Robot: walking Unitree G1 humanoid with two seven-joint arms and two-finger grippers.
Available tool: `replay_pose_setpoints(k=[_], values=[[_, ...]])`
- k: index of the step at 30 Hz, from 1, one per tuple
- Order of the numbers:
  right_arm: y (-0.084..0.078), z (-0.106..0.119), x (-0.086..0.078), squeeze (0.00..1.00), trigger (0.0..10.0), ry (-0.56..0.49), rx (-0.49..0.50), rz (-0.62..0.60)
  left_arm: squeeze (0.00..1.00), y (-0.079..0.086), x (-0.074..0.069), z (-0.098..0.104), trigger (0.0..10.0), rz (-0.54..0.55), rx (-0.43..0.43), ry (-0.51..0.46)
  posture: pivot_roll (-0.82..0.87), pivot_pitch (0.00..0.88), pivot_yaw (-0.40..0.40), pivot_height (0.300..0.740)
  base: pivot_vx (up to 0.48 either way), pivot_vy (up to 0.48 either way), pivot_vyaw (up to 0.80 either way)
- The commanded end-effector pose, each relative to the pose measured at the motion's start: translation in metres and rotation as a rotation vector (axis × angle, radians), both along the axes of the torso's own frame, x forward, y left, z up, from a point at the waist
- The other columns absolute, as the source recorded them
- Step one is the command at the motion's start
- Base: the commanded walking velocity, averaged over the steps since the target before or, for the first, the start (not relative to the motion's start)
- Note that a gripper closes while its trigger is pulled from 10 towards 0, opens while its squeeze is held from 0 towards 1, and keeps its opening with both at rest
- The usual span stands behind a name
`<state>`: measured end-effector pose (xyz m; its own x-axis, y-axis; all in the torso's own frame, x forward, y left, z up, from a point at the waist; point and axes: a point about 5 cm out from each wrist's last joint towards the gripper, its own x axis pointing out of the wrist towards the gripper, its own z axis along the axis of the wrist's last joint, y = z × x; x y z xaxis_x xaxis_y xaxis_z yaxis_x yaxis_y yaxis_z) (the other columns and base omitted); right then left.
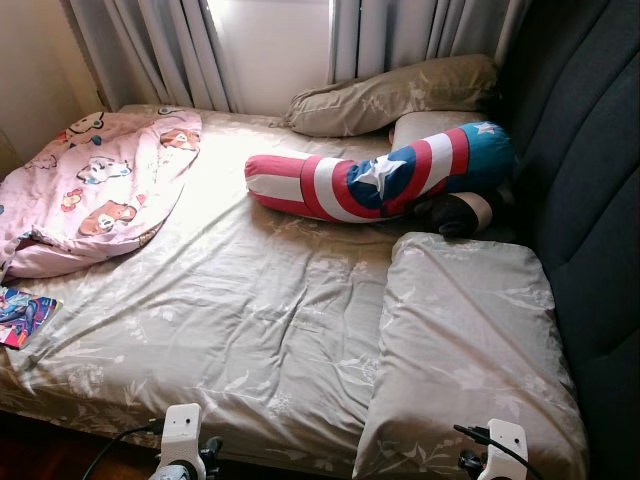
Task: Clean up the room
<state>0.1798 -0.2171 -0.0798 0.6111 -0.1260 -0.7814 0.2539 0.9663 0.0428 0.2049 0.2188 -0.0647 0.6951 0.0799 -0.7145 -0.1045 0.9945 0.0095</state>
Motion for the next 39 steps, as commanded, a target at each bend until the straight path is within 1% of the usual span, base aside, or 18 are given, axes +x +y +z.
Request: replay_pose_setpoints(k=[1, 2, 6, 7, 8, 9, 10, 12, 15, 16, 17, 18, 20, 21, 22, 23, 39], values=[[0.003, -0.001, -0.001, 0.69, 10.0, -0.001, 0.014, -0.004, 1.0, 0.003, -0.008, -0.004, 10.0, 0.008, 0.001, 0.039, -0.03, 0.0, -0.024, 0.74, 0.0, 0.0, 0.0], [0.003, -0.001, 0.0, 1.0, 10.0, -0.006, 0.017, -0.004, 1.0, 0.004, -0.009, -0.005, 10.0, 0.012, 0.001, 0.042, -0.03, 0.0, -0.024, 0.74, 0.0, 0.0, 0.0], [0.003, -0.001, 0.0, 1.0, 10.0, 0.002, 0.009, -0.003, 1.0, 0.006, -0.01, -0.005, 10.0, 0.018, 0.015, 0.051, -0.03, 0.0, -0.024, 0.74, 0.0, 0.0, 0.0], [0.003, -0.001, 0.0, 1.0, 10.0, 0.003, 0.003, -0.004, 0.72, 0.007, -0.011, -0.005, 10.0, 0.02, 0.018, 0.052, -0.02, 0.0, -0.026, 0.74, 0.0, 0.0, 0.0], [0.002, -0.001, 0.0, 1.0, 10.0, 0.004, -0.001, -0.004, 0.72, 0.008, -0.011, -0.005, 10.0, 0.022, 0.019, 0.053, -0.02, 0.0, -0.026, 0.74, 0.0, 0.0, 0.0], [0.002, -0.001, -0.001, 0.87, 10.0, 0.008, 0.002, -0.01, 0.0, 0.009, -0.012, -0.005, 10.0, 0.033, 0.014, 0.053, -0.02, 0.0, -0.025, 0.74, 0.0, 0.0, 0.0], [0.002, -0.001, -0.001, 0.0, 10.0, 0.009, 0.002, 0.0, 0.0, 0.009, -0.012, -0.005, 10.0, 0.034, 0.013, 0.052, -0.02, 0.0, -0.025, 0.74, 0.0, 0.0, 0.0], [0.002, -0.001, -0.001, 0.0, 10.0, 0.012, -0.003, 0.015, 0.0, 0.009, -0.011, -0.005, 10.0, 0.03, 0.014, 0.052, -0.02, 0.0, -0.025, 0.74, 0.0, 0.0, 0.0], [0.001, -0.001, -0.002, 0.0, 10.0, 0.016, -0.008, 0.001, 0.0, 0.009, -0.011, -0.005, 10.0, 0.032, 0.01, 0.052, -0.03, 0.0, -0.022, 0.74, 0.0, 0.0, 0.0], [0.001, -0.001, -0.002, 0.36, 10.0, 0.014, -0.009, -0.004, 0.0, 0.009, -0.011, -0.005, 10.0, 0.031, 0.01, 0.053, -0.03, 0.0, -0.021, 0.74, 0.0, 0.0, 0.0], [0.001, -0.001, -0.002, 0.36, 10.0, 0.014, -0.009, -0.004, 0.0, 0.009, -0.011, -0.005, 10.0, 0.031, 0.01, 0.053, -0.03, 0.0, -0.021, 0.74, 0.0, 0.0, 0.0], [0.002, -0.001, -0.002, 1.0, 10.0, 0.008, 0.006, -0.015, 0.0, 0.009, -0.011, -0.005, 10.0, 0.037, 0.004, 0.051, -0.03, 0.0, -0.021, 0.74, 0.0, 0.0, 0.0], [0.002, -0.002, -0.002, 1.0, 10.0, 0.011, 0.006, -0.003, 0.0, 0.009, -0.01, -0.005, 10.0, 0.044, -0.004, 0.049, -0.03, 0.0, -0.021, 0.74, 0.0, 0.0, 0.0], [0.002, -0.002, -0.002, 0.9, 10.0, 0.016, 0.004, 0.001, 0.0, 0.008, -0.01, -0.005, 10.0, 0.044, -0.009, 0.047, -0.02, 0.0, -0.022, 0.74, 0.0, 0.0, 0.0], [0.002, -0.002, -0.002, 0.9, 10.0, 0.016, 0.004, 0.001, 0.0, 0.008, -0.01, -0.005, 10.0, 0.044, -0.009, 0.047, -0.02, 0.0, -0.022, 0.74, 0.0, 0.0, 0.0], [0.003, -0.002, -0.003, 0.0, 10.0, 0.018, 0.004, 0.001, 0.0, 0.008, -0.01, -0.005, 10.0, 0.046, -0.014, 0.047, -0.02, 0.0, -0.022, 0.74, 0.0, 0.0, 0.0], [0.007, -0.003, -0.003, 0.0, 10.0, 0.025, 0.011, 0.017, 0.0, 0.017, -0.018, -0.006, 10.0, 0.058, -0.018, 0.059, -0.02, 0.0, -0.019, 0.74, 0.0, 0.0, 0.0]])
